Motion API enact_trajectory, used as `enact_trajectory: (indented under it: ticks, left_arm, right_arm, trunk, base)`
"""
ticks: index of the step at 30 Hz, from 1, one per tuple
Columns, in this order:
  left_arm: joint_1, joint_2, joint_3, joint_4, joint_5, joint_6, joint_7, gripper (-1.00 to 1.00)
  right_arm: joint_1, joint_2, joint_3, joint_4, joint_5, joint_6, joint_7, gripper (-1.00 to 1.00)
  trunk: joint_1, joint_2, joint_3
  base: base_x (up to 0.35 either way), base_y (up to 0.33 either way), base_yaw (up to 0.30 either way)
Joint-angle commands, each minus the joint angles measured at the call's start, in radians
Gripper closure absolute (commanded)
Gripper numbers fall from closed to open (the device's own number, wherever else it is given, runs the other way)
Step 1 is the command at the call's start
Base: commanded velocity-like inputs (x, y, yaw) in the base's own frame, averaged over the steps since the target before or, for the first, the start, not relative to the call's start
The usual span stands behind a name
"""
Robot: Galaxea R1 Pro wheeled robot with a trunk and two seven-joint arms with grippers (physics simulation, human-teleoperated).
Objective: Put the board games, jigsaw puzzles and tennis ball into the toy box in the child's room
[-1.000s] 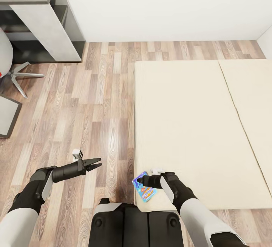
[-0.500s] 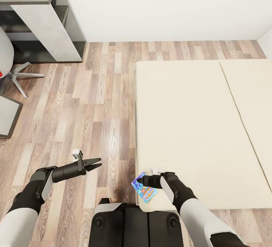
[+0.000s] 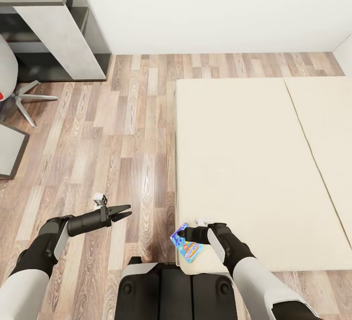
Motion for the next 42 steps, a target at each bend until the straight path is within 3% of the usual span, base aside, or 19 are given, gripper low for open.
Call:
enact_trajectory:
  ticks: [1, 42]
  left_arm:
    - [0.0, 0.0, 0.0, 0.0, 0.001, 0.011, -0.003, -1.0]
    - [0.0, 0.003, 0.0, 0.003, 0.0, 0.01, 0.003, -1.0]
  right_arm:
    - [0.0, 0.0, 0.002, -0.001, -0.008, 0.005, -0.003, -1.0]
    - [0.0, -0.015, 0.0, -0.014, -0.012, 0.01, 0.002, -1.0]
  trunk:
    - [0.001, -0.001, -0.001]
    - [0.001, -0.001, 0.007]
  base:
    - [0.0, 0.0, 0.0]
    - [0.0, 0.0, 0.0]
